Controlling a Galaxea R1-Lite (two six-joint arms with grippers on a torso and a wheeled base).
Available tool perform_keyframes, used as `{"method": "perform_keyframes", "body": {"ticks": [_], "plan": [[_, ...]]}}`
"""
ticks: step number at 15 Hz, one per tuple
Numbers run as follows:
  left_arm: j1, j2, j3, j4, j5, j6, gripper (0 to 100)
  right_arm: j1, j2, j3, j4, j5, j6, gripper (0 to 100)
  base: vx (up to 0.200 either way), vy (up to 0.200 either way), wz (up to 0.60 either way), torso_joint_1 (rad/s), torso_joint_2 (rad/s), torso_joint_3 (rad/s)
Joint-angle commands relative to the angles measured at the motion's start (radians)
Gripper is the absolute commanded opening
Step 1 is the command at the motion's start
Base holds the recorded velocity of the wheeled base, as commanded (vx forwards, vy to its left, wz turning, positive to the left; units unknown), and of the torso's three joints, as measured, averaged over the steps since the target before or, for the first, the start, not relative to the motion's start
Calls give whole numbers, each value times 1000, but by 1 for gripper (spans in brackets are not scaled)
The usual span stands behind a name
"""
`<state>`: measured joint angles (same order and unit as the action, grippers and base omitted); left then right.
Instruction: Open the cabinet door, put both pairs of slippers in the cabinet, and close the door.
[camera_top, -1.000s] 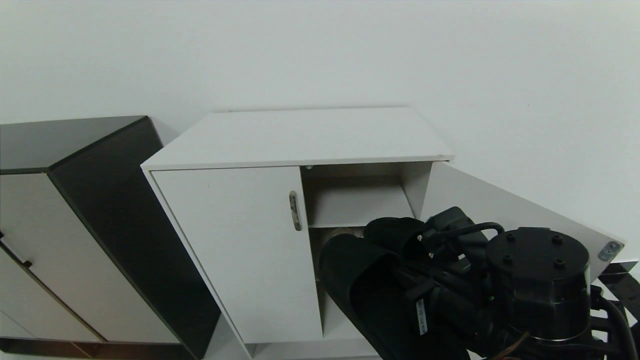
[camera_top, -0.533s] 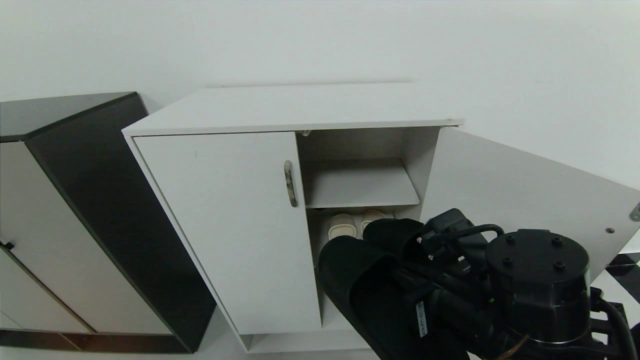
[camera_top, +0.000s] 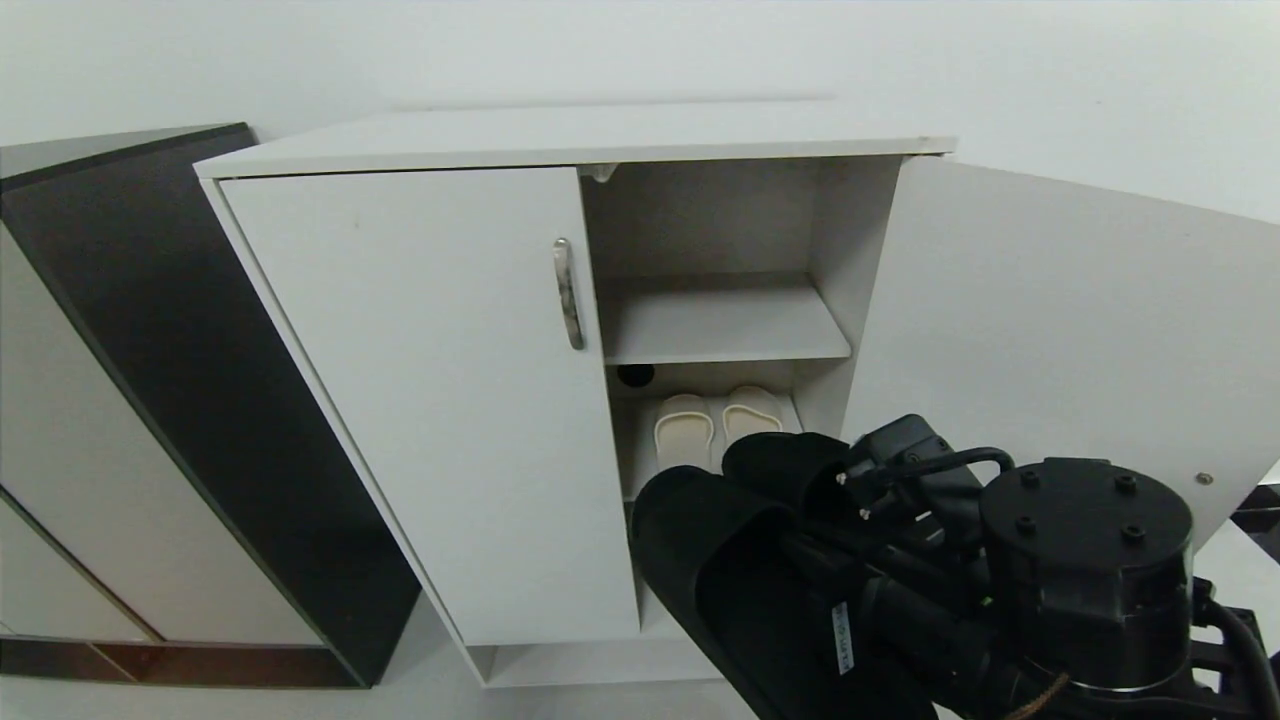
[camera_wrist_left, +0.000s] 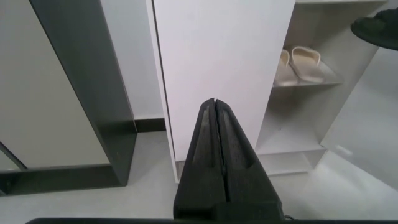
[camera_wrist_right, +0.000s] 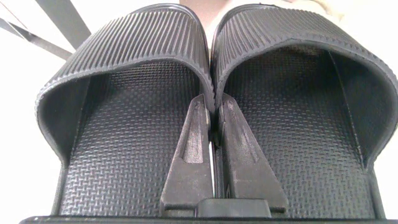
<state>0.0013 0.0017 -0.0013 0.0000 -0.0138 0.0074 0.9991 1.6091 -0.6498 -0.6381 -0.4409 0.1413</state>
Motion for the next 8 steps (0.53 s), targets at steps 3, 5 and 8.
{"method": "perform_keyframes", "body": {"ticks": [3,5,8], "plan": [[0,0,0,0,0,0,0,1,-9,15,-32,-1,-2,0,0,0,0,2,172,167],[0,0,0,-2,0,0,0,3,-9,15,-32,-2,-5,0,0,0,0,1,28,23],[0,0,0,-2,0,0,0,4,3,27,-69,-1,-46,0,0,0,0,0,0,0]]}}
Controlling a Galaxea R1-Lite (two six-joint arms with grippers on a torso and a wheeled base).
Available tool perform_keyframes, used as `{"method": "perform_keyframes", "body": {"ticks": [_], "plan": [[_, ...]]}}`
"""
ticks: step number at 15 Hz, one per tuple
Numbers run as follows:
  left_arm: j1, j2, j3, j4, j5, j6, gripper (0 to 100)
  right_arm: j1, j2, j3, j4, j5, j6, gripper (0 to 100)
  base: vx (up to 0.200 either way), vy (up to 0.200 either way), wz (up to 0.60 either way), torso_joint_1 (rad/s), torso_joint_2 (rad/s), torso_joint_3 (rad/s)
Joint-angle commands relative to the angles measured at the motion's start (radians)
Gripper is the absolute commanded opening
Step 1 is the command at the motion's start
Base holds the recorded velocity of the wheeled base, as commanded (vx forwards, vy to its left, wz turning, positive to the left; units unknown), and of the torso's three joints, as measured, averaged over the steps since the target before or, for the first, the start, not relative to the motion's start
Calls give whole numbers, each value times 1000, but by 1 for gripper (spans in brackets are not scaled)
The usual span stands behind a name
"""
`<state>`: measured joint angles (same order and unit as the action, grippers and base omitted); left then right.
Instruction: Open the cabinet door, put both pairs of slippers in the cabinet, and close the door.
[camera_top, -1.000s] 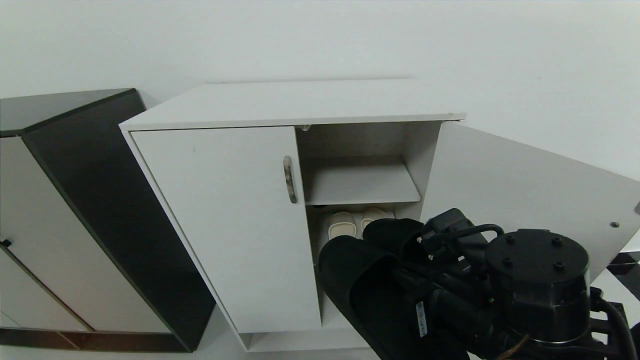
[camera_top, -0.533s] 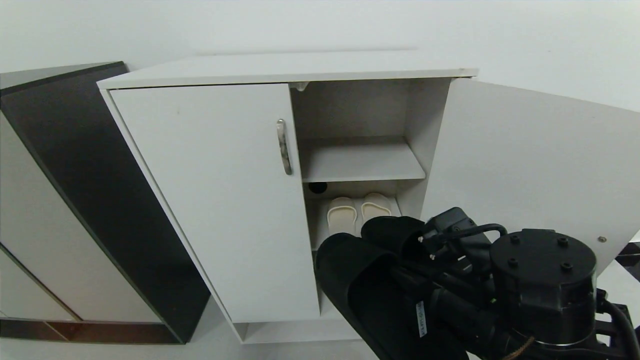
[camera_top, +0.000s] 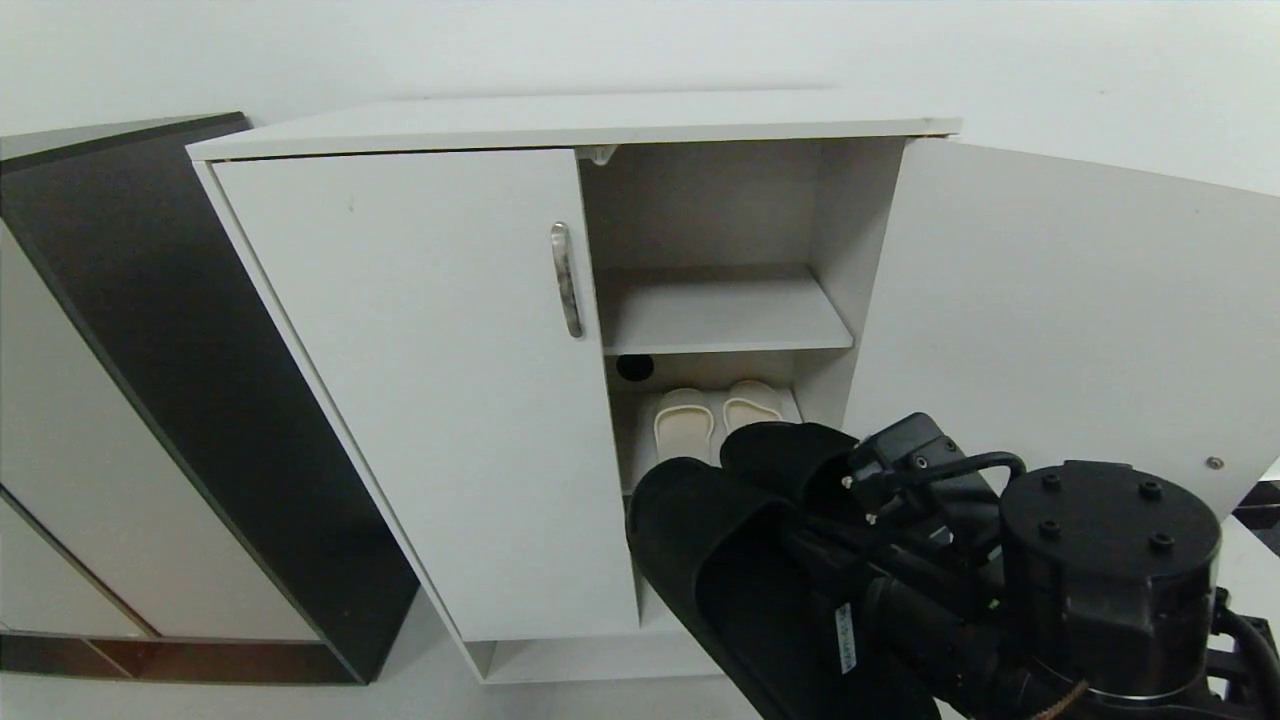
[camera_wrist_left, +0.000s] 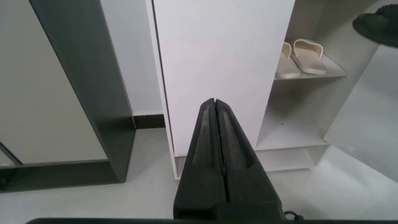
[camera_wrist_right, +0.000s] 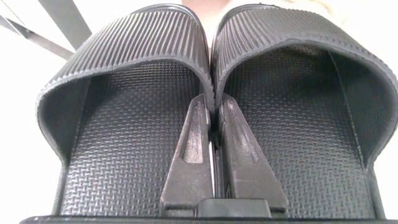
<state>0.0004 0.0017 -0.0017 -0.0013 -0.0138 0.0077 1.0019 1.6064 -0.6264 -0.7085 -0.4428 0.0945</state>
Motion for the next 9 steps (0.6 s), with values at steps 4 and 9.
{"method": "perform_keyframes", "body": {"ticks": [4,9], "plan": [[0,0,0,0,0,2,0,53,55,-208,34,-152,56,0,0,0,0,0,0,0],[0,0,0,1,-2,2,0,38,98,-392,261,-260,134,0,0,0,0,0,0,0]]}}
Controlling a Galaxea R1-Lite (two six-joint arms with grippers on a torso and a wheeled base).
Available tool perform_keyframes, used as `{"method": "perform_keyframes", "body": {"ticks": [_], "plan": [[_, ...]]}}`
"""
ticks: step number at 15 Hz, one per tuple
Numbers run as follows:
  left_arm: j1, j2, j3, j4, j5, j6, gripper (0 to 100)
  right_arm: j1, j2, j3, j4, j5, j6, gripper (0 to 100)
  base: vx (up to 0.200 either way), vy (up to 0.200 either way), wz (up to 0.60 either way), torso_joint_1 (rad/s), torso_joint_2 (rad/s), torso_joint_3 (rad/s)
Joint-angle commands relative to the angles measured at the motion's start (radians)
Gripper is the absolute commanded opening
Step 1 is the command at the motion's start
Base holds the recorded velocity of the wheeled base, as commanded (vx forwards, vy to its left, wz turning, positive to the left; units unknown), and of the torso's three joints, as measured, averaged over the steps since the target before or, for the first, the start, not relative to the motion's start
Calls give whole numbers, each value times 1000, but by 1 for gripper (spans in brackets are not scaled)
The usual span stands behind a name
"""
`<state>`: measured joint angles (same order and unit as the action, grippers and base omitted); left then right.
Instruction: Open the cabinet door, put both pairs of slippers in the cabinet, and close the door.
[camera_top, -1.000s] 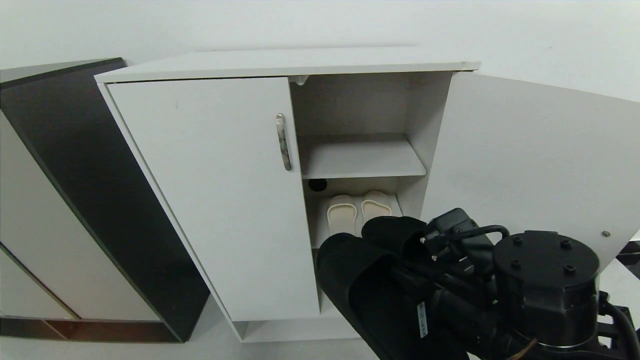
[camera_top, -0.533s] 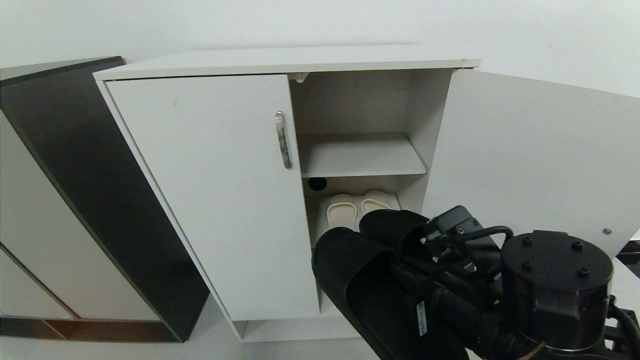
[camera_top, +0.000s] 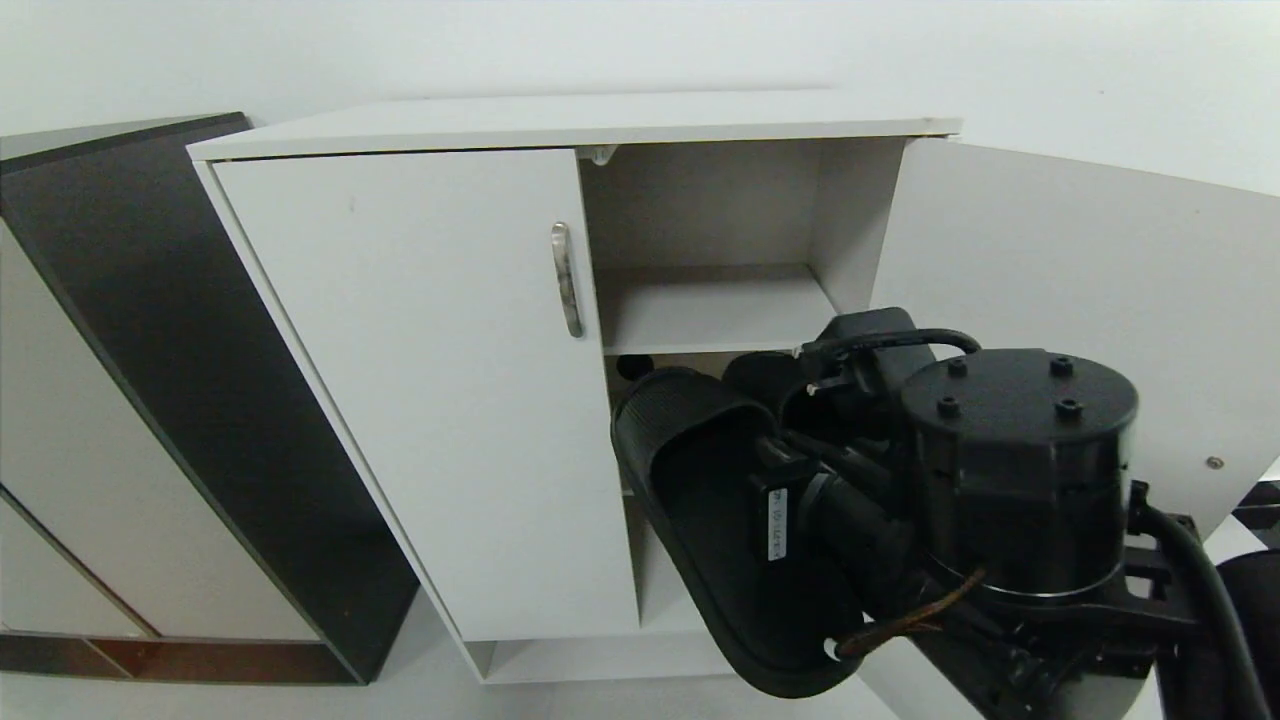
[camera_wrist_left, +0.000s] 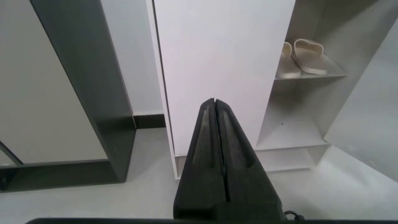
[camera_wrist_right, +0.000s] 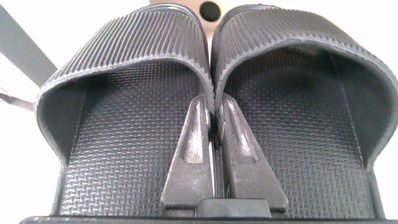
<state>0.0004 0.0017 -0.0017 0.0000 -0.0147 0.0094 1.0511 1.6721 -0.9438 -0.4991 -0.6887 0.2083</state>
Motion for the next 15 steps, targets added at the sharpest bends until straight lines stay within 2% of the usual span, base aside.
{"method": "perform_keyframes", "body": {"ticks": [1,3,4,15], "plan": [[1,-2,0,-2,-1,0,0,-23,61,-142,122,-29,63,0,0,0,0,0,0,0],[0,0,0,0,-1,0,0,-39,115,-237,249,-133,120,0,0,0,0,0,0,0],[0,0,0,-2,-1,0,0,-39,130,-250,255,-157,120,0,0,0,0,0,0,0],[0,0,0,0,-1,0,0,-29,146,-288,252,-170,122,0,0,0,0,0,0,0]]}}
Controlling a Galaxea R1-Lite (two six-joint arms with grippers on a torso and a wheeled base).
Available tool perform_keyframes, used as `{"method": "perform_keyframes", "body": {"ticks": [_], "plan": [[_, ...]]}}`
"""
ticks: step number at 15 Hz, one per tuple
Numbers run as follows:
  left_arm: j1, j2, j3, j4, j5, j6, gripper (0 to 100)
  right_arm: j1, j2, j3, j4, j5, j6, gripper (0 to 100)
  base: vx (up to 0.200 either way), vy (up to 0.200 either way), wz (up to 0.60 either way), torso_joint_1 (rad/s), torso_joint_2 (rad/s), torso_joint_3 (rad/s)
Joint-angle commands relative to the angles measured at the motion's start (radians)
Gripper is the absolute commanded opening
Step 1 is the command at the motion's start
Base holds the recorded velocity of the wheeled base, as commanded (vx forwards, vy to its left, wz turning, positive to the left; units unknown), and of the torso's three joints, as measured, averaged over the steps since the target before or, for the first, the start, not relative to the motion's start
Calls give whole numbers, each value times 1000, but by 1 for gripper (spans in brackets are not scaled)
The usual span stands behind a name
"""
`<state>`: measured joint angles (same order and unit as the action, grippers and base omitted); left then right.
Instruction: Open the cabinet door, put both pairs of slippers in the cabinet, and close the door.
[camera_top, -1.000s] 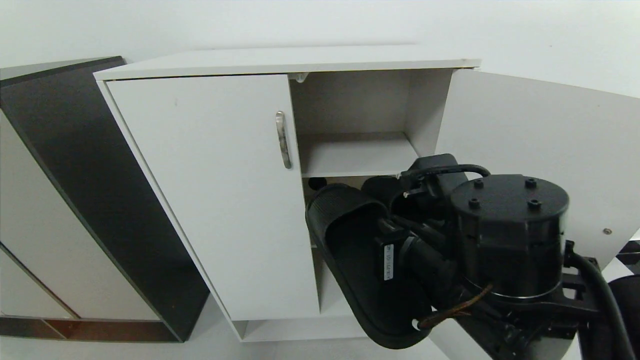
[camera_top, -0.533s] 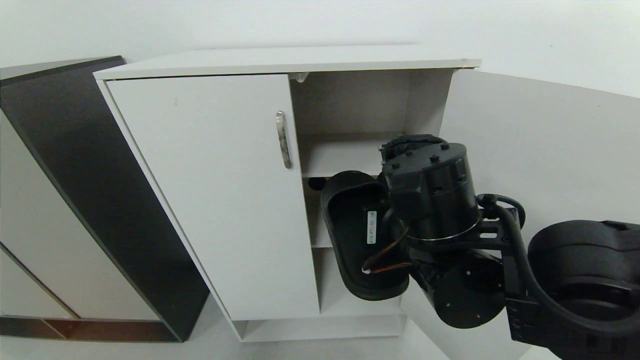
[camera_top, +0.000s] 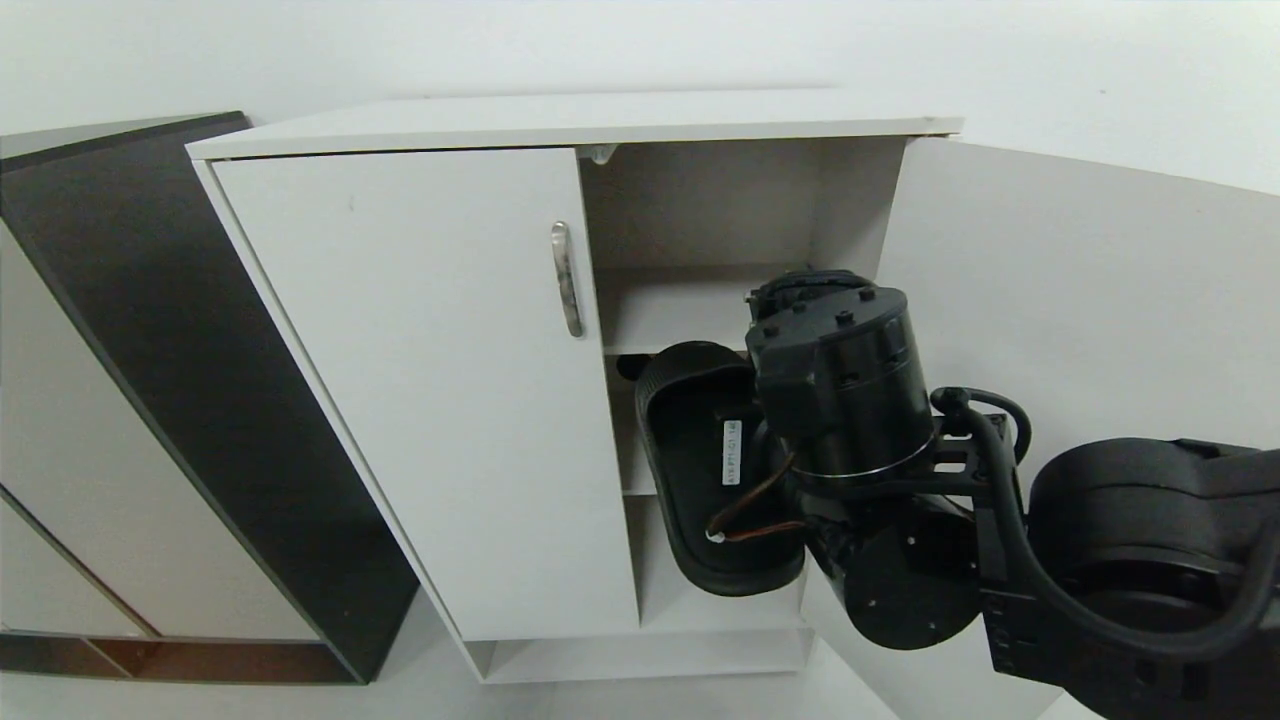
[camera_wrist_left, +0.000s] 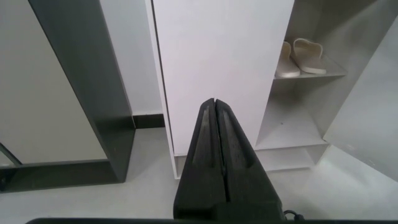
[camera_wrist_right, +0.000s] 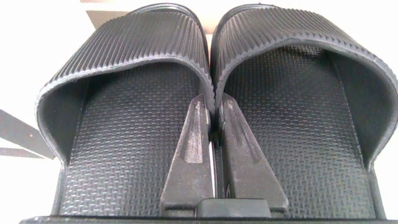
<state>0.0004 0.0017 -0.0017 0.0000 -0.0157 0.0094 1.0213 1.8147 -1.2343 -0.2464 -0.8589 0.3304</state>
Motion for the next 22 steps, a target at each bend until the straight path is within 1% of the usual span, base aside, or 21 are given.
{"method": "perform_keyframes", "body": {"ticks": [1,11,15,19,22], "plan": [[0,0,0,0,0,0,0,0,0,6,-1,1,-1,0,200,0,0,2,7,2],[1,0,0,0,0,0,0,2,2,1,-1,0,-1,0,200,0,0,2,3,1],[1,0,0,0,0,0,0,0,15,-1,-2,3,-1,0,0,0,0,0,0,0],[1,0,0,0,0,0,0,-21,61,-11,-62,9,-4,0,0,0,0,0,0,0],[0,0,0,0,0,0,0,-53,95,-62,-56,18,-10,0,0,0,0,0,0,0]]}}
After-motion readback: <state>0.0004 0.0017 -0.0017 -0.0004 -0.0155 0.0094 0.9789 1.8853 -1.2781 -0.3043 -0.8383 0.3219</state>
